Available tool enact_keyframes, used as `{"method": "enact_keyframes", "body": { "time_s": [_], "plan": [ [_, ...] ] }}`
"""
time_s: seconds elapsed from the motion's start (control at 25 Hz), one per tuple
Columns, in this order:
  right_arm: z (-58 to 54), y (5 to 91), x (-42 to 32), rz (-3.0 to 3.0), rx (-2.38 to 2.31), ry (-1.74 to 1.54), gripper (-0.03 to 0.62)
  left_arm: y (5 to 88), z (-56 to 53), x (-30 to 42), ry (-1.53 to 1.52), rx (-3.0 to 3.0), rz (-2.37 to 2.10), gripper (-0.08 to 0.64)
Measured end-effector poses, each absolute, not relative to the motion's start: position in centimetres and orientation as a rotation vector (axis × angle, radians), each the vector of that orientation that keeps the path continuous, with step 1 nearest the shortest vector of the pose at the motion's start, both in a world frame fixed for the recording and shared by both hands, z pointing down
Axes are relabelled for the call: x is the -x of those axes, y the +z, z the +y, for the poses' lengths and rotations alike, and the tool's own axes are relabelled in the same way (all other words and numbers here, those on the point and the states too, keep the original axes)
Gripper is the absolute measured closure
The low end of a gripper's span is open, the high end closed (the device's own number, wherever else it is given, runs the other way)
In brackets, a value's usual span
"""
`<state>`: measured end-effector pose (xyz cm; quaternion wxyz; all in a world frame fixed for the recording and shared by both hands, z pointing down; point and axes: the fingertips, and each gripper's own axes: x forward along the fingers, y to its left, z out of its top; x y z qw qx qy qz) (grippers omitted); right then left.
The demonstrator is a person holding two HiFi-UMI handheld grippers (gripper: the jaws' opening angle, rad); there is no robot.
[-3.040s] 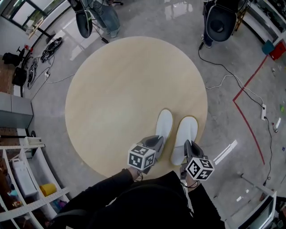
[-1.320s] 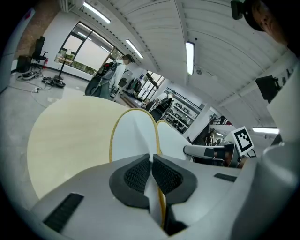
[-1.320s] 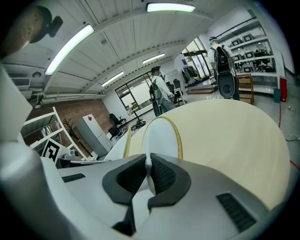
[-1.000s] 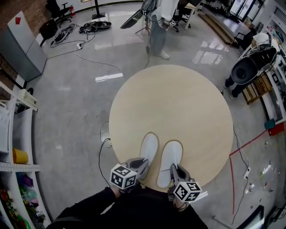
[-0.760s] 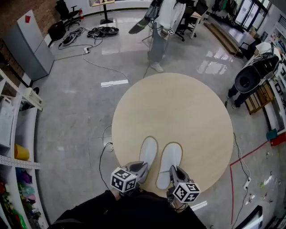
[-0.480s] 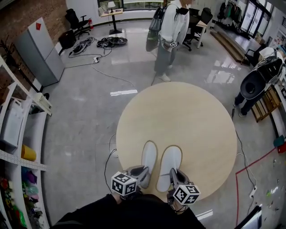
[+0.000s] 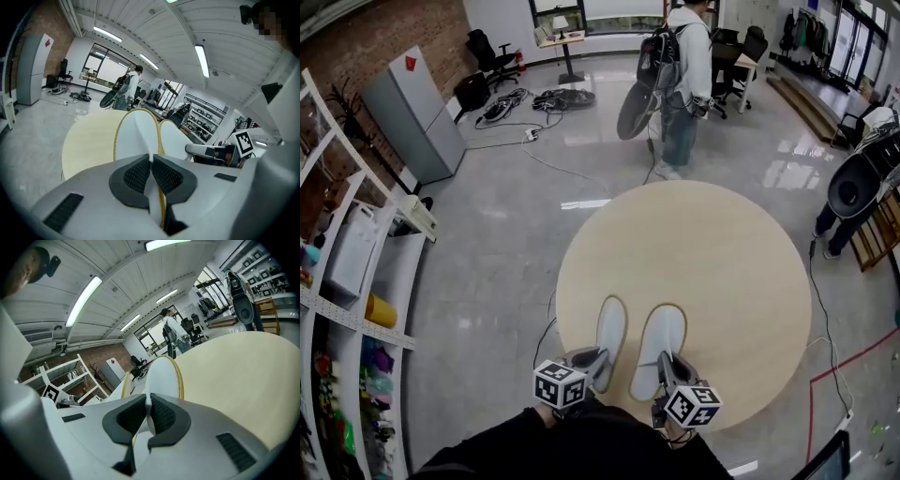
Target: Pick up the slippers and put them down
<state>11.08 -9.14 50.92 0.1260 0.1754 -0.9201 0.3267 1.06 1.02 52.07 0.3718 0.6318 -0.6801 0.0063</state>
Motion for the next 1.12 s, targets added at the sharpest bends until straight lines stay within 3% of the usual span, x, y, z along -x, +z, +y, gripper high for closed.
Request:
{"method": "enact_keyframes", "body": {
  "time_s": [0.68,1.12],
  "plan": [
    [-10.6,51.5,-6.5,-2.666,-0.535,0.951,0.561,55.7,1.0,3.8,-0.037,-1.518,-1.737,0.526],
    [-14.6,52.9,1.7,-2.543,-0.752,0.981,0.561,58.2,-4.2,15.0,-0.017,-1.561,-1.634,0.526]
  ]
}}
